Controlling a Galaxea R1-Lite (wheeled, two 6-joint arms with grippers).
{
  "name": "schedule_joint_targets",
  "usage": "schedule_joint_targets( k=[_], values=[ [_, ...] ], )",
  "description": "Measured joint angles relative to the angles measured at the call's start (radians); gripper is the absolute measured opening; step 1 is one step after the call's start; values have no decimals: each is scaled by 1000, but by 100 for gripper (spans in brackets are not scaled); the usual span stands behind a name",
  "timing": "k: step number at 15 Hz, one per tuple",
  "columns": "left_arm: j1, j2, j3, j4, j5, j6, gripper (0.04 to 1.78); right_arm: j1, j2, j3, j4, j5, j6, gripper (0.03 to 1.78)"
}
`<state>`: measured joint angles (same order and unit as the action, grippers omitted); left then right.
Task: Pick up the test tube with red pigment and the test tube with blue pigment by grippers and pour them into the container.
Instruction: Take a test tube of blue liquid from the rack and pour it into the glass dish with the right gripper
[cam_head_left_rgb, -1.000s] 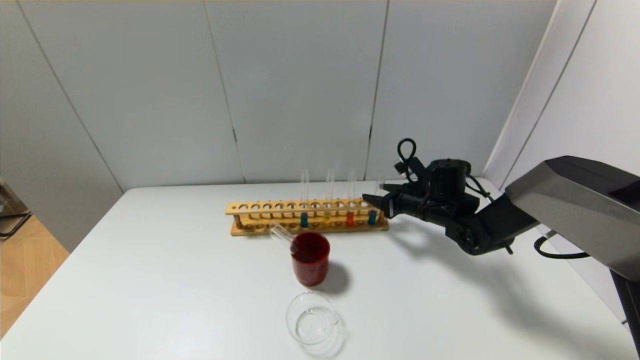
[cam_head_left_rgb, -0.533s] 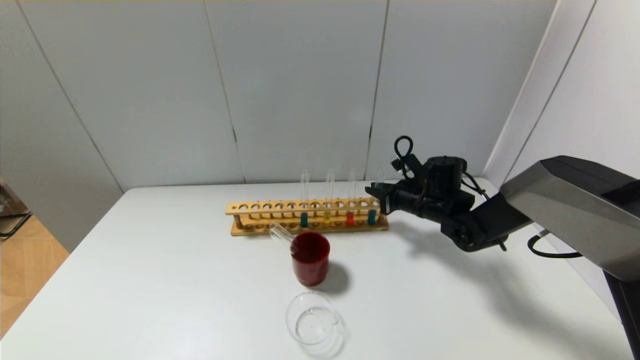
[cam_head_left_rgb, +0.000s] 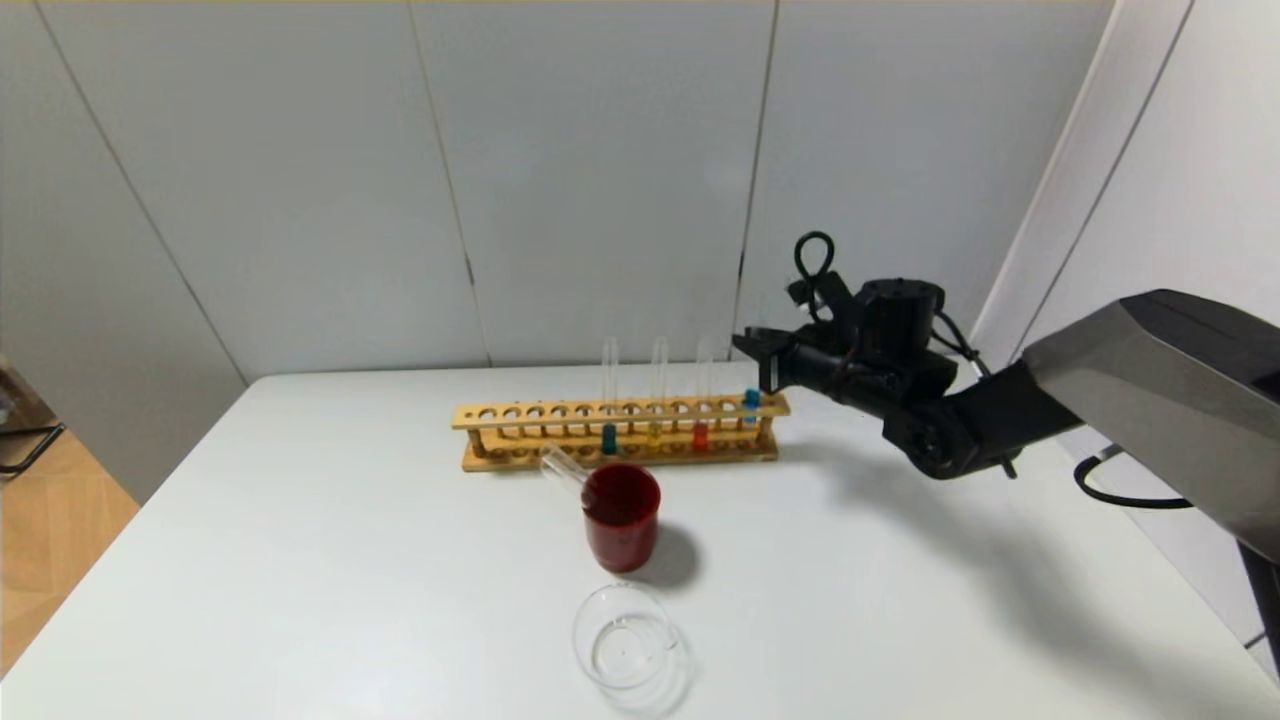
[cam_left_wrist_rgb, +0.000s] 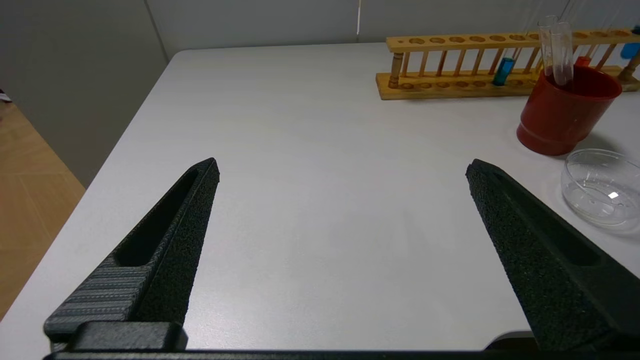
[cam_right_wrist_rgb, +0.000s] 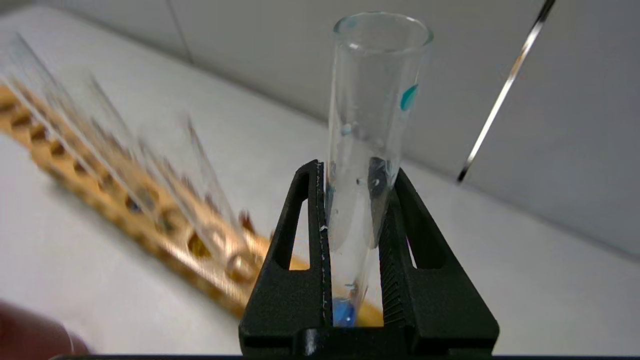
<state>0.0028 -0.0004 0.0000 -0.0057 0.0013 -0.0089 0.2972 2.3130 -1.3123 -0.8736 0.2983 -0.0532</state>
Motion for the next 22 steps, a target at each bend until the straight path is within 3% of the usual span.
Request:
schedule_joint_targets(
  k=[5,8,12,15,17,22],
  values=[
    [0,0,0,0,0,0,175,-16,-185,-86,169,-22,14,36],
    [0,0,0,0,0,0,175,-27,-304,-58,243,-20,18,36],
    [0,0,0,0,0,0,175,-13,-468,166,269,-11,8,36],
    [0,0,0,0,0,0,175,47,-576,380,266,-12,-4,36],
    [0,0,0,0,0,0,175,110,-638,509,264,-14,-40,36],
    [0,0,0,0,0,0,175,291,-680,687,264,-27,-281,36]
  ],
)
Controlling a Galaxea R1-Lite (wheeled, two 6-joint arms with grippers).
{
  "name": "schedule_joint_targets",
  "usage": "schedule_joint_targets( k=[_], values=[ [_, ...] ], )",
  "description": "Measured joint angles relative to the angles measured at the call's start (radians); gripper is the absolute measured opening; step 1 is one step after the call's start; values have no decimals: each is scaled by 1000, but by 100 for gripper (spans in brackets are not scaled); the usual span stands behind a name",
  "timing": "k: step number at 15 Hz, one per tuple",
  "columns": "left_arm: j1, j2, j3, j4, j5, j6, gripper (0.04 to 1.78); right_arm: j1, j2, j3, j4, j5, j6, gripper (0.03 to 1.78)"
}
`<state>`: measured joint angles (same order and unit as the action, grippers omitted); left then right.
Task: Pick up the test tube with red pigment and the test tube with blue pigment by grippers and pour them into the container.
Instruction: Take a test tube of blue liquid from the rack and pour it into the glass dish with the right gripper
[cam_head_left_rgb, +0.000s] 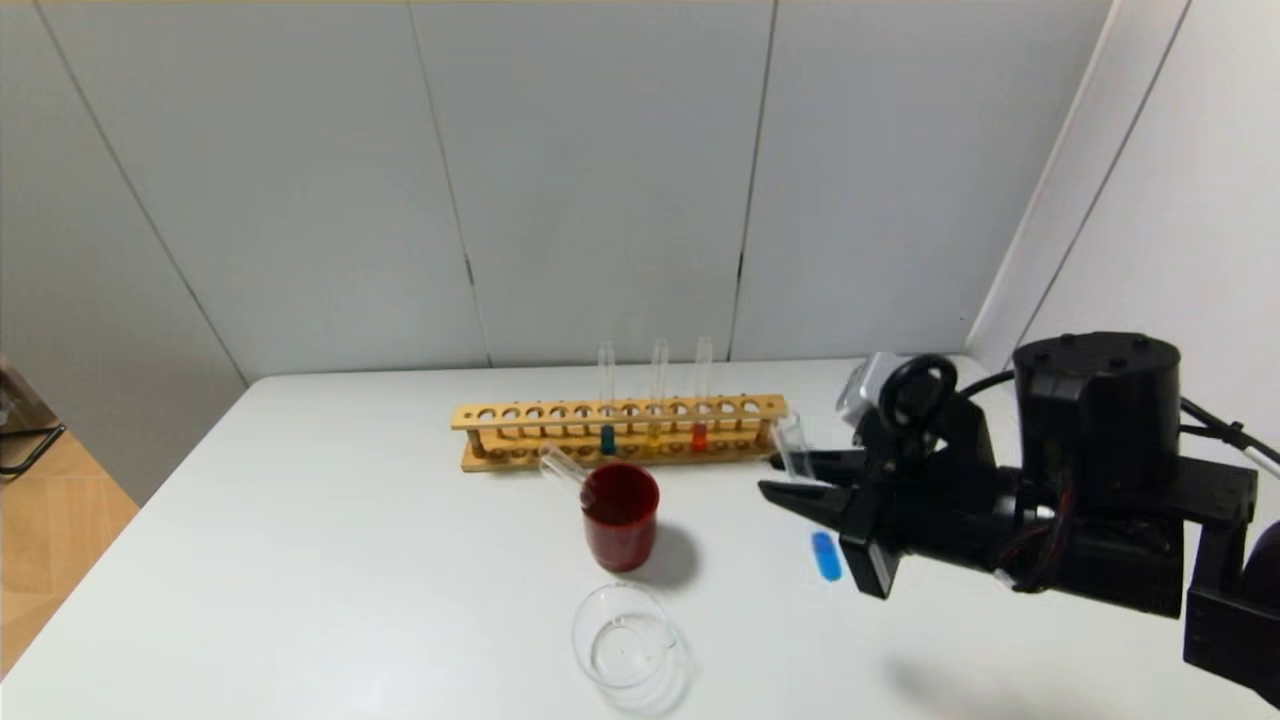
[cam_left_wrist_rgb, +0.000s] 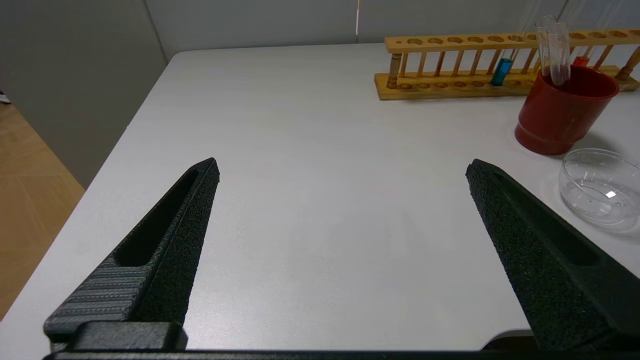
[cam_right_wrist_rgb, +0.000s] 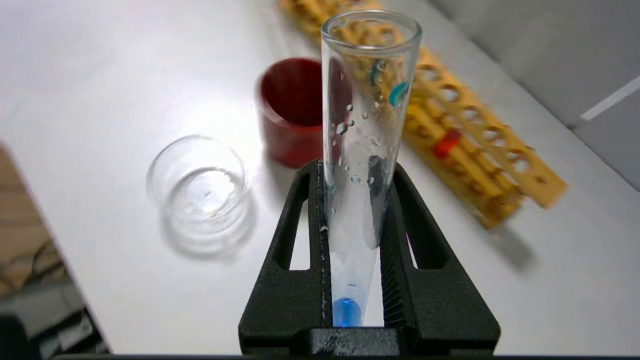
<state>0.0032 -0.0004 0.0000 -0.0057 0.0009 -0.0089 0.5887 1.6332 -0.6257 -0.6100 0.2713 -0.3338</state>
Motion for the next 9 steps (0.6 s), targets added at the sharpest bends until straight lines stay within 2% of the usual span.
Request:
schedule_joint_targets(
  k=[2,4,8,9],
  values=[
    [-1,0,0,0,0,0,175,64,12,11,0,-15,-26,36],
    [0,0,0,0,1,0,175,98,35,5,0,-29,-70,36],
    [0,0,0,0,1,0,175,116,106,-13,13,-39,-218,36],
    [0,0,0,0,1,0,175,119,130,-20,13,-55,-242,36]
  ],
)
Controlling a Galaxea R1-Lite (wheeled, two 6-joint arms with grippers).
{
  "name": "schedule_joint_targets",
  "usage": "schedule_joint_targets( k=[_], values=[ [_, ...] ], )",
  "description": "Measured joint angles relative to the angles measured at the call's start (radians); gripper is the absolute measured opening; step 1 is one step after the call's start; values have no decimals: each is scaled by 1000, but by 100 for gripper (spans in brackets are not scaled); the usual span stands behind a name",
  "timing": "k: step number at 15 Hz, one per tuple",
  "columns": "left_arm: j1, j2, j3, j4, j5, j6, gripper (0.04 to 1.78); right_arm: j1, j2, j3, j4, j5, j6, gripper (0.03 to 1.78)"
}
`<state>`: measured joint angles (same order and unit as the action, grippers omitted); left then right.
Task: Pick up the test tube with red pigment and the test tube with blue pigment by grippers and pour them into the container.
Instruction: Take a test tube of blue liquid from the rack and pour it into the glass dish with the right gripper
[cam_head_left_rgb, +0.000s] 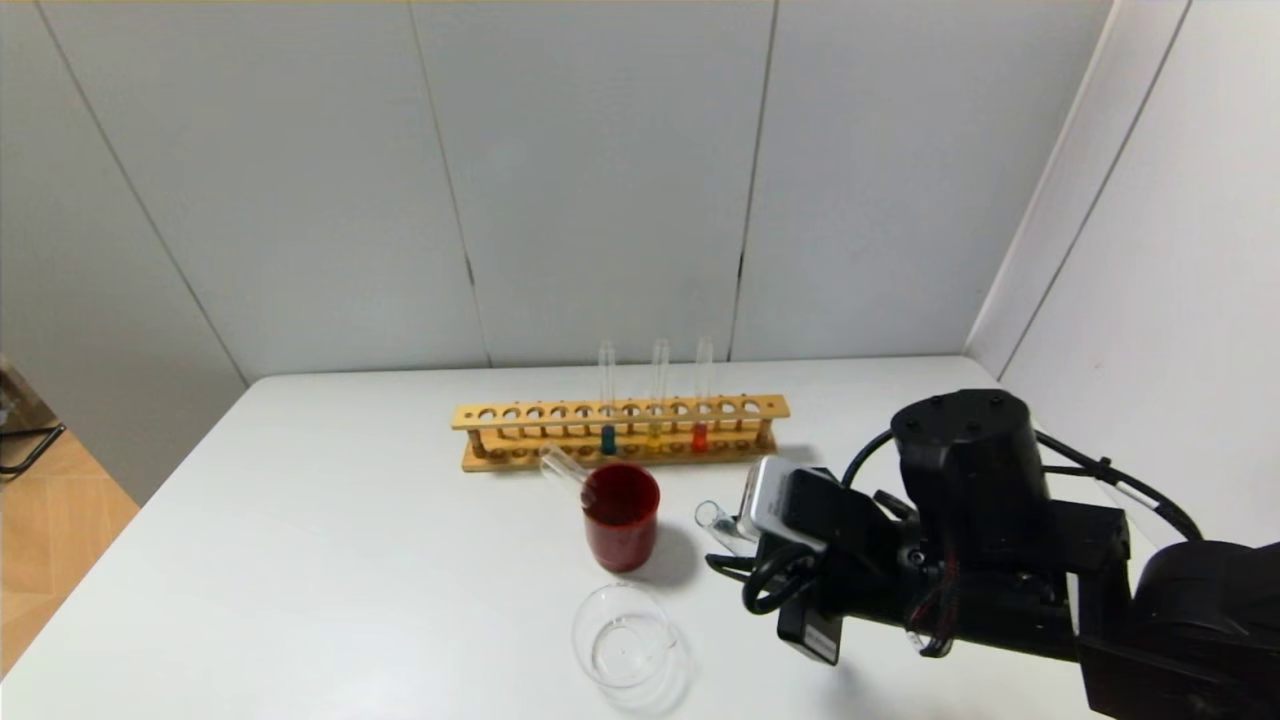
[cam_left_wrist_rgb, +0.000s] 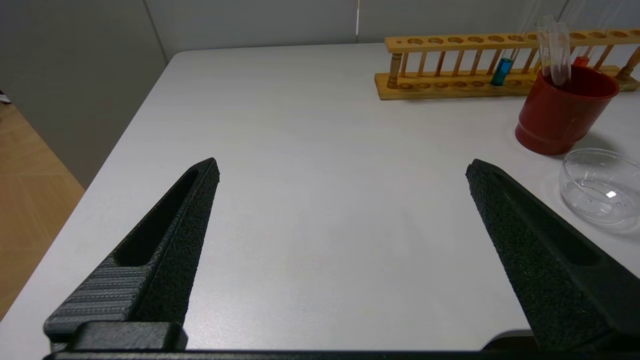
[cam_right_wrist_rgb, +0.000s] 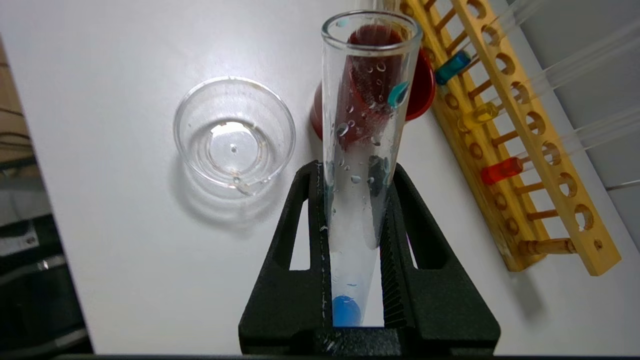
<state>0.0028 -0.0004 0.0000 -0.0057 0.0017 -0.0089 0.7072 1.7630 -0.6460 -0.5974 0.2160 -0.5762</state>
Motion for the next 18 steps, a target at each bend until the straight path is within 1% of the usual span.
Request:
schedule_joint_targets(
  k=[3,4,6,10,12,13,14,15,18],
  values=[
    [0,0,0,0,0,0,175,16,86,-52,0,-114,-54,36],
    [0,0,0,0,0,0,175,19,115,-77,3,-135,-89,36],
    [0,0,0,0,0,0,175,22,154,-107,29,-142,-177,36],
    [0,0,0,0,0,0,175,26,183,-148,156,-177,-365,36],
    [0,0,0,0,-1,0,175,32,184,-170,204,-187,-437,36],
    [0,0,0,0,-1,0,175,39,183,-185,235,-204,-468,36],
    [0,0,0,0,-1,0,175,47,183,-203,260,-221,-488,36],
    [0,0,0,0,0,0,175,61,185,-227,286,-230,-494,36],
    [0,0,0,0,0,0,175,103,191,-280,360,-237,-500,36]
  ],
)
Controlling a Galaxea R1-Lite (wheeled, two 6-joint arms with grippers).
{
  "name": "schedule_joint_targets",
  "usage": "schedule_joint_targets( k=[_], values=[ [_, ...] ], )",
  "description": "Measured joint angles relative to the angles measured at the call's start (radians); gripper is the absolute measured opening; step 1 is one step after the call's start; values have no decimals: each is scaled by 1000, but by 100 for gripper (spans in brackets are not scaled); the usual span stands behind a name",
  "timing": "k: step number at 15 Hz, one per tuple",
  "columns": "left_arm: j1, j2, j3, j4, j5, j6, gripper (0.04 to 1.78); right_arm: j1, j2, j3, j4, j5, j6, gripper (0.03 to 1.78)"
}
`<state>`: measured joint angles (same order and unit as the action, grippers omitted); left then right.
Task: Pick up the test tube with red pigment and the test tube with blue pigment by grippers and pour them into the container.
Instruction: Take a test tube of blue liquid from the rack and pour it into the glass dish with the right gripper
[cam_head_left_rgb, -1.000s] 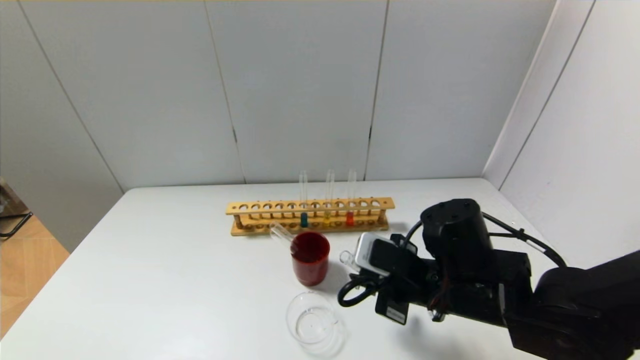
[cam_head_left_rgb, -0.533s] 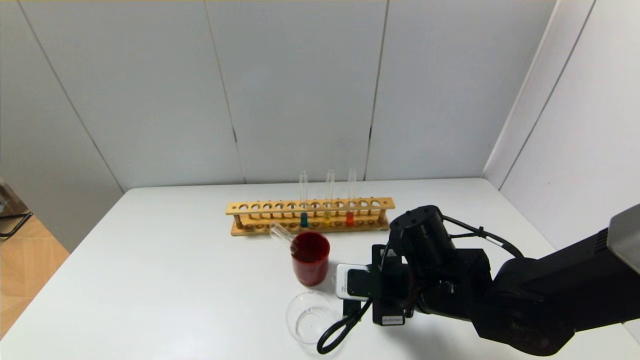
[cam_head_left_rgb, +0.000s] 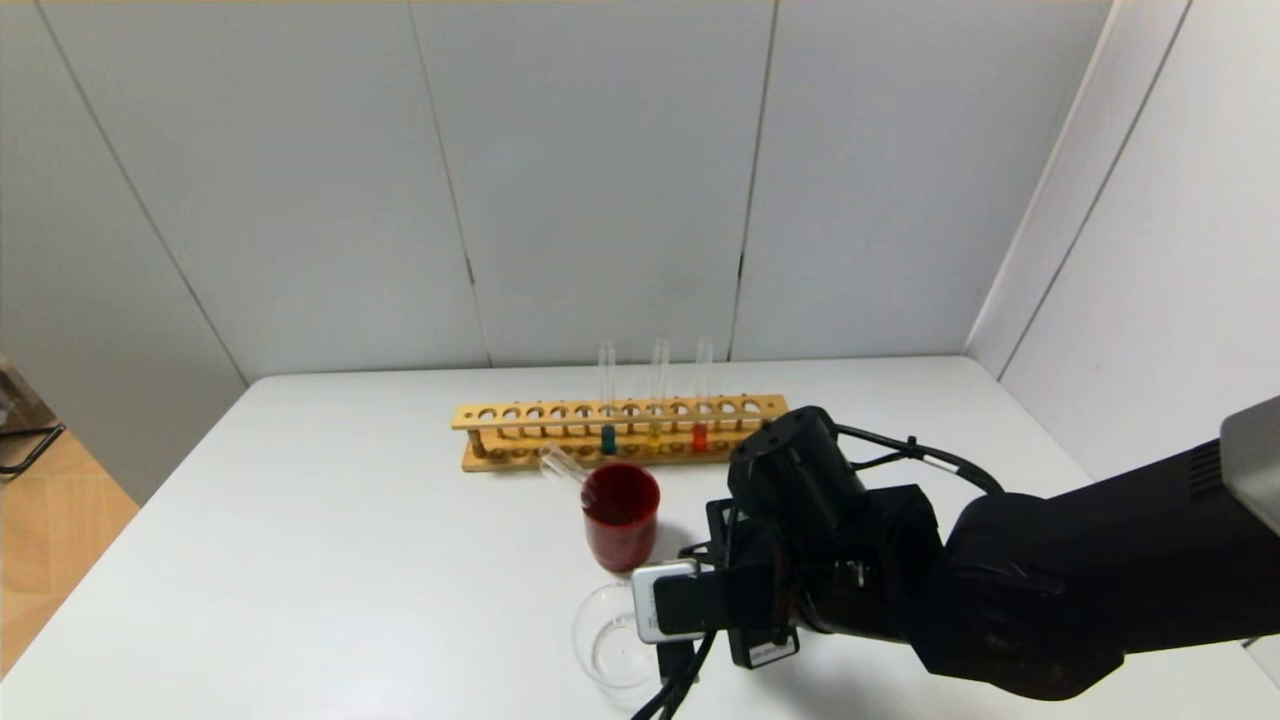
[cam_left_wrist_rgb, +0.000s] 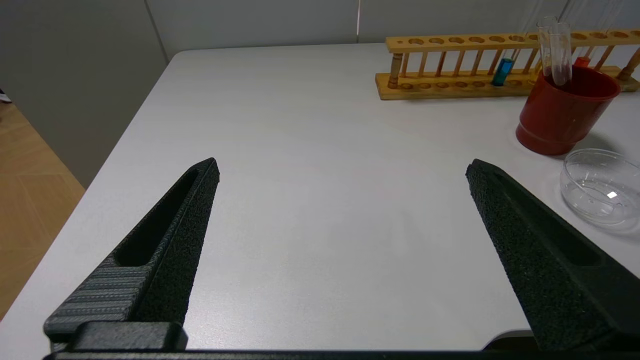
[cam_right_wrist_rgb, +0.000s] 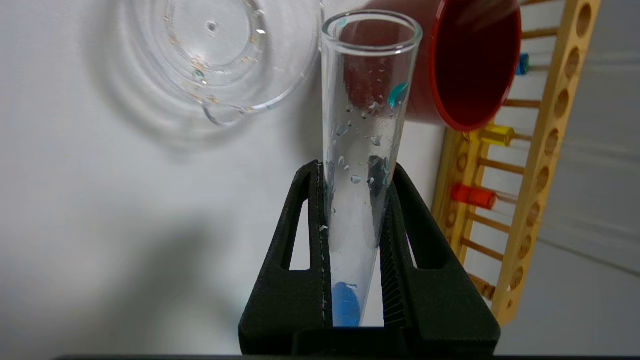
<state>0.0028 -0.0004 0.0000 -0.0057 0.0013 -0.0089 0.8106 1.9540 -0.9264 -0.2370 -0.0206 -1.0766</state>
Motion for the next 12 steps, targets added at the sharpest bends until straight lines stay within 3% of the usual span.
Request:
schedule_joint_targets(
  k=[4,6,8,12],
  values=[
    [0,0,0,0,0,0,175,16,23,-43,34,-65,-84,36],
    [0,0,0,0,0,0,175,18,32,-59,64,-77,-120,36],
    [0,0,0,0,0,0,175,19,37,-84,113,-81,-146,36],
    [0,0,0,0,0,0,175,32,54,-137,153,-145,-187,36]
  ],
)
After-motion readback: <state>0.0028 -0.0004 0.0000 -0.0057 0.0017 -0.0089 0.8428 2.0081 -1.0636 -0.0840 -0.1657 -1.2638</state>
